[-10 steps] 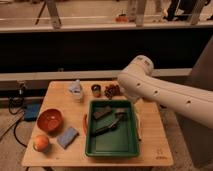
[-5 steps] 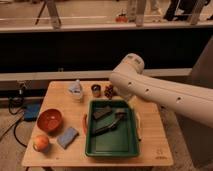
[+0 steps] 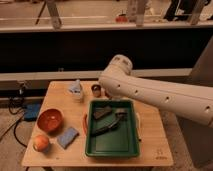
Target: Place eraser in red bowl
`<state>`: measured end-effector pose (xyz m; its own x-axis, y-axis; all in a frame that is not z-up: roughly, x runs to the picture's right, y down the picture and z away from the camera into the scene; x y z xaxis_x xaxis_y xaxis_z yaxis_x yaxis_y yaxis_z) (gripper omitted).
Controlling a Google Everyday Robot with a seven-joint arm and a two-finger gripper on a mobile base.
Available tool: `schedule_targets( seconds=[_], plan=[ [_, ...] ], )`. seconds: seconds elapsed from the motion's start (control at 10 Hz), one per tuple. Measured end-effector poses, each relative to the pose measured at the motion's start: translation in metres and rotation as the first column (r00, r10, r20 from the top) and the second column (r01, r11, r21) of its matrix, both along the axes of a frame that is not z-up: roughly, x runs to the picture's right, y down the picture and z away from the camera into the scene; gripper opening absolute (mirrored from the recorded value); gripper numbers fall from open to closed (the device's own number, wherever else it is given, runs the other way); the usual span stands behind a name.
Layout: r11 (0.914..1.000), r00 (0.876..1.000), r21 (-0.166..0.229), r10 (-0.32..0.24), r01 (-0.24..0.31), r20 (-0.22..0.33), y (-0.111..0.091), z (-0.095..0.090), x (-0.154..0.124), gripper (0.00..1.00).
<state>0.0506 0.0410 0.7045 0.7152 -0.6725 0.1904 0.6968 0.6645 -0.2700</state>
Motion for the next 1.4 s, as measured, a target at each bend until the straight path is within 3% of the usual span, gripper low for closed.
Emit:
schedule_targets(
  seconds=[0.2,0.8,0.9,1.0,1.2,1.3,1.4],
  plan=[
    [0.9991,0.999,0.009,-0.04,0.04,0.021,0.003,0.001,-0.02,0.0],
    [0.9948,0.993,0.035,-0.098,0.096,0.065,0.008,0.006,-0.052,0.01],
    [0.9977,0.996,-0.007,-0.066,0.067,0.065,0.012,0.011,-0.053,0.0],
    [0.9968,0.997,-0.078,-0.015,0.02,0.071,0.019,0.02,-0.053,0.0],
    [0.9779,0.995,-0.2,0.076,-0.06,0.072,0.033,0.039,-0.053,0.0],
    [0.9622,0.99,-0.256,0.116,-0.093,0.076,0.038,0.044,-0.057,0.0],
    [0.9504,0.986,-0.288,0.145,-0.117,0.077,0.042,0.048,-0.058,0.0]
  ],
)
